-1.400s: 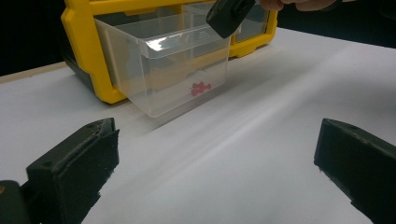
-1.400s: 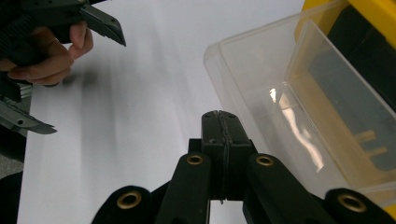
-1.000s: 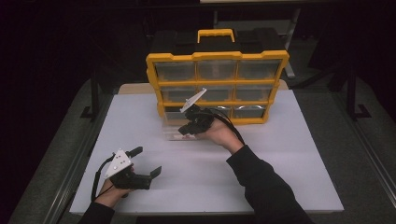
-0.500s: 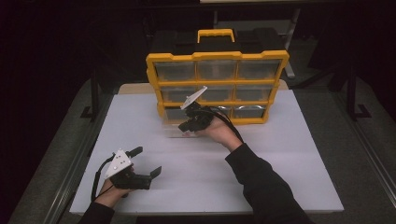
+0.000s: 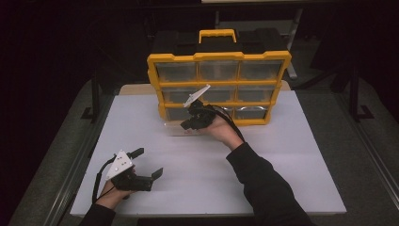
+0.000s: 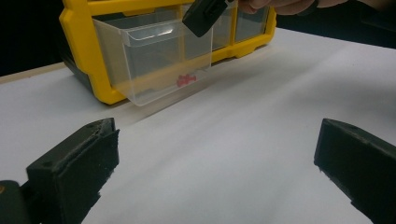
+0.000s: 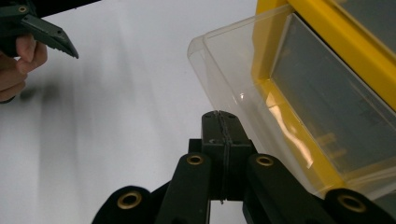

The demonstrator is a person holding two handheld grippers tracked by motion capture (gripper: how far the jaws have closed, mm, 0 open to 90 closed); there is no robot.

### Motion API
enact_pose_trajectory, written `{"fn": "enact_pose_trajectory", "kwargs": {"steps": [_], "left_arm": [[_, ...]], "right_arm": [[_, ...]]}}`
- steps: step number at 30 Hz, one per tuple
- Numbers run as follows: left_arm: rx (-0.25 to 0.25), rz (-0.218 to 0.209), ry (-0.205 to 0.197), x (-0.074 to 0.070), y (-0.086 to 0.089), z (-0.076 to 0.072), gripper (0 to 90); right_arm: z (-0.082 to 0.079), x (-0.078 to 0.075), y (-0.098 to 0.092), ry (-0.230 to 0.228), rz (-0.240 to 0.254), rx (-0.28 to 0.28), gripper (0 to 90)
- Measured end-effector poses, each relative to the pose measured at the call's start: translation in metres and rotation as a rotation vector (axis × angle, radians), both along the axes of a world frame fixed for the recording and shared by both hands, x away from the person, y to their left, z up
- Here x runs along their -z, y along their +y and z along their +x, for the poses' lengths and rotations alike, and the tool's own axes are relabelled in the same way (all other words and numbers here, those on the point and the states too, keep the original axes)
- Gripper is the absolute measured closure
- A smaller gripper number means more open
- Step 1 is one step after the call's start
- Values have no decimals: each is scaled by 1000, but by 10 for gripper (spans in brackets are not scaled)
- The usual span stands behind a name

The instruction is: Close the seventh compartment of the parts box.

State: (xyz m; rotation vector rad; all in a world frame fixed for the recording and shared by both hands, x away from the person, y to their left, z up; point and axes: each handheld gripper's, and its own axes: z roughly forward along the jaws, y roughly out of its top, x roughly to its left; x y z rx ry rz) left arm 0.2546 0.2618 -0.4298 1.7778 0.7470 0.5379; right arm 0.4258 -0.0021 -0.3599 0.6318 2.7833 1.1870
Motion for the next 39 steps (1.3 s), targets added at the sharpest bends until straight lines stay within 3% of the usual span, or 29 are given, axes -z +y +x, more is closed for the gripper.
{"fn": "enact_pose_trajectory", "kwargs": {"steps": [16,30,33,35,38,39], "left_arm": [[0,-4,-2,0,0,0,0],[-1,-4,1,0,0,0,0],[-1,-2,0,0,0,0,0],[-3,-8,3,0,0,0,0],[-2,-5,2,0,1,0,0],[-3,-7,2,0,0,0,0]], "right_arm": [[9,-2,4,-27,4,30,895],[18,-1,5,-27,19,101,896],[22,0,5,-59,12,104,896],[22,-1,7,-47,15,131,896],[26,1,7,-85,6,131,896],[26,1,8,-71,14,151,896]]}}
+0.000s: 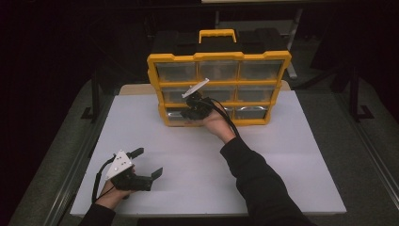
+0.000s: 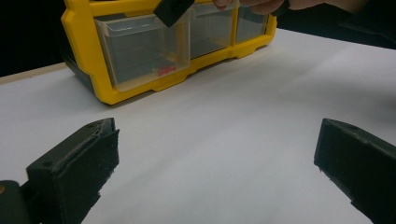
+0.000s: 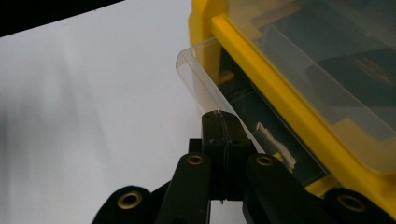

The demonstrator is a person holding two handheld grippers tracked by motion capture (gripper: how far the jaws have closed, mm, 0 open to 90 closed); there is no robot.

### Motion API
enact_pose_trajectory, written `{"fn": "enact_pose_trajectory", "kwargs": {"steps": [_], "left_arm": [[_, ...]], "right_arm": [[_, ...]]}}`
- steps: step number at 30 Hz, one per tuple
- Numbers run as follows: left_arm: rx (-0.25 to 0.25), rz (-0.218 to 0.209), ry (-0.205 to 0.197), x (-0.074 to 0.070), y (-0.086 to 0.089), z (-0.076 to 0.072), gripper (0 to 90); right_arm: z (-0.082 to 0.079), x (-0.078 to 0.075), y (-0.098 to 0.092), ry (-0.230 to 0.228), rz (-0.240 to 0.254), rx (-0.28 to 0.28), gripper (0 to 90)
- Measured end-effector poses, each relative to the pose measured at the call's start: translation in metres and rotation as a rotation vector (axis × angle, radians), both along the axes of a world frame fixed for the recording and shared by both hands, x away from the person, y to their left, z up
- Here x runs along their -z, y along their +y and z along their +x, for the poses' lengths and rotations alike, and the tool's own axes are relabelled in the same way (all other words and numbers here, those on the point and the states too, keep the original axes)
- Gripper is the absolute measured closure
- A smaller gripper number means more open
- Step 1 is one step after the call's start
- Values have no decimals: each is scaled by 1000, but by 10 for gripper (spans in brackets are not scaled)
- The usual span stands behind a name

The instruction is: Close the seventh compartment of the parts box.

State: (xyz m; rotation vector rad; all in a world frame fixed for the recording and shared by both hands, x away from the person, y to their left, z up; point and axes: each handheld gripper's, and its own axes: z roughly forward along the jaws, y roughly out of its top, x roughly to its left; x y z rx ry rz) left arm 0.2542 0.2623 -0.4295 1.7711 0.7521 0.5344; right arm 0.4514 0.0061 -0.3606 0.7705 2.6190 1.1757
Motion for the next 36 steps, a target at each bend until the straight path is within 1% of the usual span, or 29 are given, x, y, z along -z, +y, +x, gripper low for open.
{"fn": "enact_pose_trajectory", "kwargs": {"steps": [1,2,4,7,9,11,13,14,16,18,19,20,22,23,25,26,27,28,29,30,31,32,33,36], "left_arm": [[0,1,2,0,0,0,0],[-1,-3,2,0,0,0,0],[-1,0,1,0,0,0,0],[0,1,1,0,0,0,0],[-1,-2,2,0,1,0,0],[-2,-1,3,0,1,0,0],[-2,-3,0,0,1,0,0],[-1,-1,1,0,1,0,0],[-2,-4,2,0,0,0,0],[-1,-1,1,0,0,-1,0],[-3,-5,0,0,1,0,0],[-3,-2,0,0,1,0,0],[-4,-1,1,0,1,0,0],[-3,-1,0,0,1,0,0],[-4,-2,0,0,1,0,0],[-3,-1,0,0,1,0,0],[-3,-1,0,0,1,0,0],[-3,-1,2,0,1,0,0],[-3,3,2,0,1,-1,0],[-3,3,2,0,1,-1,0],[-4,1,1,0,1,0,0],[-6,-1,5,0,1,0,0],[-6,1,5,0,1,-1,0],[-6,0,2,0,1,0,0]], "right_arm": [[0,0,1,13,9,12,896],[0,0,1,14,8,17,896],[2,1,1,4,10,23,896],[4,3,2,-15,-1,37,896],[5,3,1,-20,-11,48,896],[6,4,1,-27,-9,51,896],[6,4,1,-30,-12,58,896],[6,4,2,-21,-2,63,896],[6,5,1,-25,-2,65,897],[6,5,1,-25,-6,70,896],[6,5,-1,-34,-17,66,896],[4,4,-2,-16,-2,71,896],[4,3,-5,-15,3,65,896],[2,2,-8,-32,6,48,895],[-2,-1,-10,-12,26,49,892],[-2,-1,-13,-27,20,34,875],[-2,-1,-13,-27,20,34,875],[-5,-2,-16,-24,30,26,839],[-8,-3,-16,3,36,45,824],[-8,-3,-16,3,36,45,824],[-9,-3,-20,-15,33,32,784],[-10,-3,-21,-17,37,27,763],[-12,-4,-22,-3,45,28,744],[-16,-3,-27,-6,52,18,681]]}}
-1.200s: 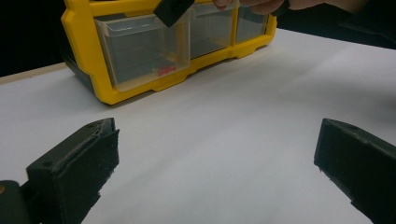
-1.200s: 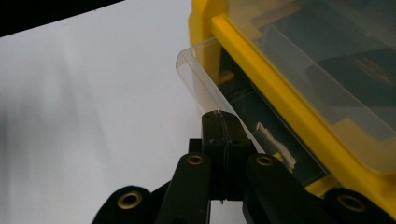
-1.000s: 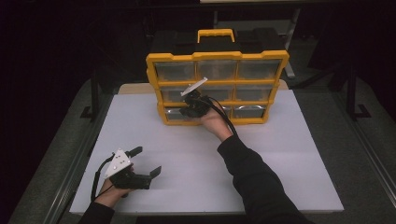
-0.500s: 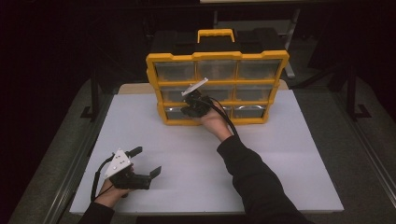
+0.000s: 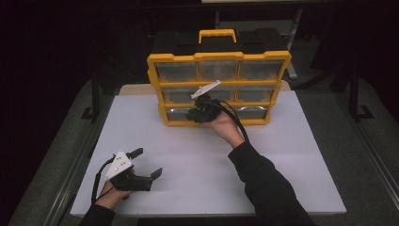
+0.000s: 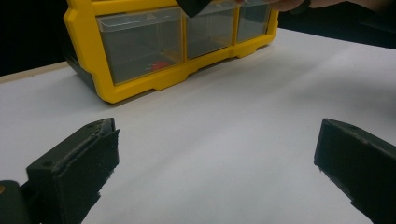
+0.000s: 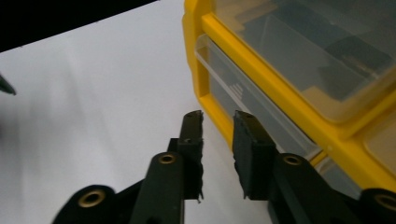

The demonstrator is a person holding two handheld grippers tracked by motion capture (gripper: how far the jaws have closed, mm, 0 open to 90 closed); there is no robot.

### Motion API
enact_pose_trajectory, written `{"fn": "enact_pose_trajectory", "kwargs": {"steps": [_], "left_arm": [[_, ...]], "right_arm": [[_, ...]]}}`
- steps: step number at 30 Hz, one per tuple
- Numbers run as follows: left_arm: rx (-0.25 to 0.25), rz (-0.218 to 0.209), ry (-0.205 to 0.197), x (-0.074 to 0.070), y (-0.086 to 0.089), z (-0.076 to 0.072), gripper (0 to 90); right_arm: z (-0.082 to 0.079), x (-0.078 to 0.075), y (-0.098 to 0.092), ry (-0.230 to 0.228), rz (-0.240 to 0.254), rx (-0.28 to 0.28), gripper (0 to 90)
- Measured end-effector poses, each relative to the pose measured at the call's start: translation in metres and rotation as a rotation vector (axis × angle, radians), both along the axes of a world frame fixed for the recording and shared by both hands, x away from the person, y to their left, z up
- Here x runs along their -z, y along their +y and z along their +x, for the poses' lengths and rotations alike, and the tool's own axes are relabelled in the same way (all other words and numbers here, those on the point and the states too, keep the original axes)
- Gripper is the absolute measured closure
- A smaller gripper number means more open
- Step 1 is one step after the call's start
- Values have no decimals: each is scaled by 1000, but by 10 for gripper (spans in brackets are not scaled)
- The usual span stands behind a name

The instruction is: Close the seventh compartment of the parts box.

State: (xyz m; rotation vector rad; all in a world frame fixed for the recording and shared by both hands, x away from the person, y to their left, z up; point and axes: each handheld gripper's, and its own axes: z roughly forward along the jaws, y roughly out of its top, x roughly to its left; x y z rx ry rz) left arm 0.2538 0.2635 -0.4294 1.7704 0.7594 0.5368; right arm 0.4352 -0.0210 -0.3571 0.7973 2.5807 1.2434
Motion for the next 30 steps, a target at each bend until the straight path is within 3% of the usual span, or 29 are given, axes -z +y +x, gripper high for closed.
{"fn": "enact_pose_trajectory", "kwargs": {"steps": [9,16,19,23,30], "left_arm": [[-2,-5,1,0,0,0,0],[-1,-8,2,1,-1,0,0],[0,-4,-2,0,0,0,0],[4,5,-3,1,-1,1,0],[4,0,-2,0,-1,1,0]], "right_arm": [[-14,3,-14,-10,17,13,443],[-27,7,-24,-42,14,19,258],[-31,7,-27,-31,24,25,225],[-39,12,-42,-75,38,33,172],[-50,16,-61,-80,71,62,136]]}}
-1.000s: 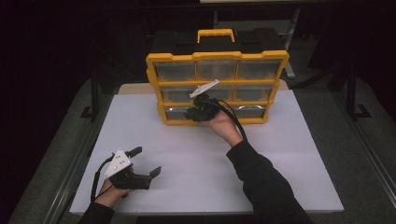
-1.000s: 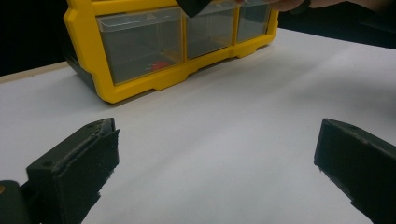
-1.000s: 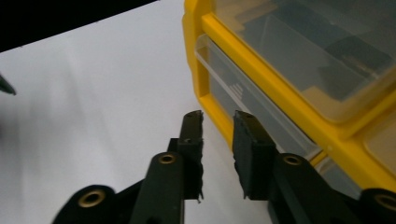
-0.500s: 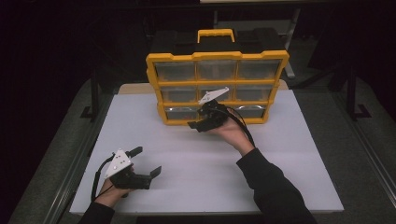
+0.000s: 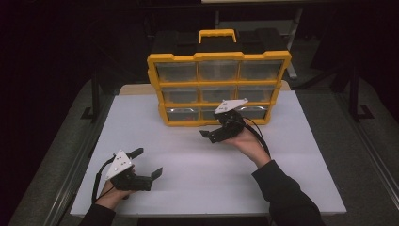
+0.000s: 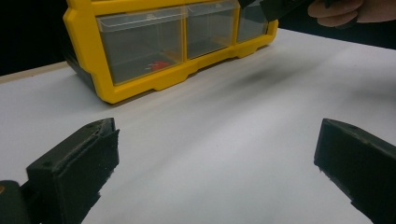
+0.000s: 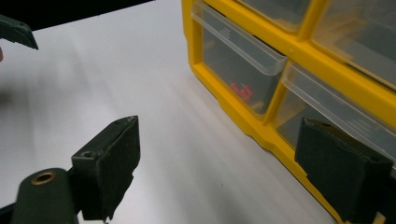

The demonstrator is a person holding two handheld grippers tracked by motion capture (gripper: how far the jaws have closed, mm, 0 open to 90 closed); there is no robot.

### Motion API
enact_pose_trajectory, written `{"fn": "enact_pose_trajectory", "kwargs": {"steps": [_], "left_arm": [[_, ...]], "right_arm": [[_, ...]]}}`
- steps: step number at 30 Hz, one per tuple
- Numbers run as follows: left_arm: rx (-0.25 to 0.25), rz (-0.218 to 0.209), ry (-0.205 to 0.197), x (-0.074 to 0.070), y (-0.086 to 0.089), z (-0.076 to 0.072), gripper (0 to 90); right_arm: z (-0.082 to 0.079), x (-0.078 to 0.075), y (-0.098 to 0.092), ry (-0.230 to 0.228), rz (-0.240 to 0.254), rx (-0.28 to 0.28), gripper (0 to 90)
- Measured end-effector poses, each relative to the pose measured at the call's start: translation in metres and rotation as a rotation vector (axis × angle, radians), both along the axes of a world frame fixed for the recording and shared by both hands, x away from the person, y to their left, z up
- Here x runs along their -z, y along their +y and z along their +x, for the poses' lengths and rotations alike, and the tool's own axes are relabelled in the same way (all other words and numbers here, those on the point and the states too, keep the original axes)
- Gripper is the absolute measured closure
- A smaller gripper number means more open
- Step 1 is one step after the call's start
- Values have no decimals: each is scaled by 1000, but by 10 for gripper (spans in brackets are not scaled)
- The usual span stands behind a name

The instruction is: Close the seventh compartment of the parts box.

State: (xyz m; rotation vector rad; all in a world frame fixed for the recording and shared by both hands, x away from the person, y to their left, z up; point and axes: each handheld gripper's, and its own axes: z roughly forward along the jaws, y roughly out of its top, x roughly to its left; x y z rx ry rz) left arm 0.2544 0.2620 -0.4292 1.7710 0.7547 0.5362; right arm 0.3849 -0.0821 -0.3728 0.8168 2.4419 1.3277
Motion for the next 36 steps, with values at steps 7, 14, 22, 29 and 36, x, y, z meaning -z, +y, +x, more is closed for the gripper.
{"fn": "enact_pose_trajectory", "kwargs": {"steps": [7,14,22,29,36], "left_arm": [[-5,-7,5,1,1,0,0],[-2,-6,2,0,1,0,0],[-4,-19,5,0,-1,0,0],[0,-1,6,0,1,0,0],[1,4,6,0,0,1,0]], "right_arm": [[-14,7,-22,-2,22,26,130],[-31,17,-47,-6,27,57,112],[-52,20,-73,-20,54,90,105],[-70,27,-90,-30,60,101,99],[-86,33,-105,-59,82,121,92]]}}
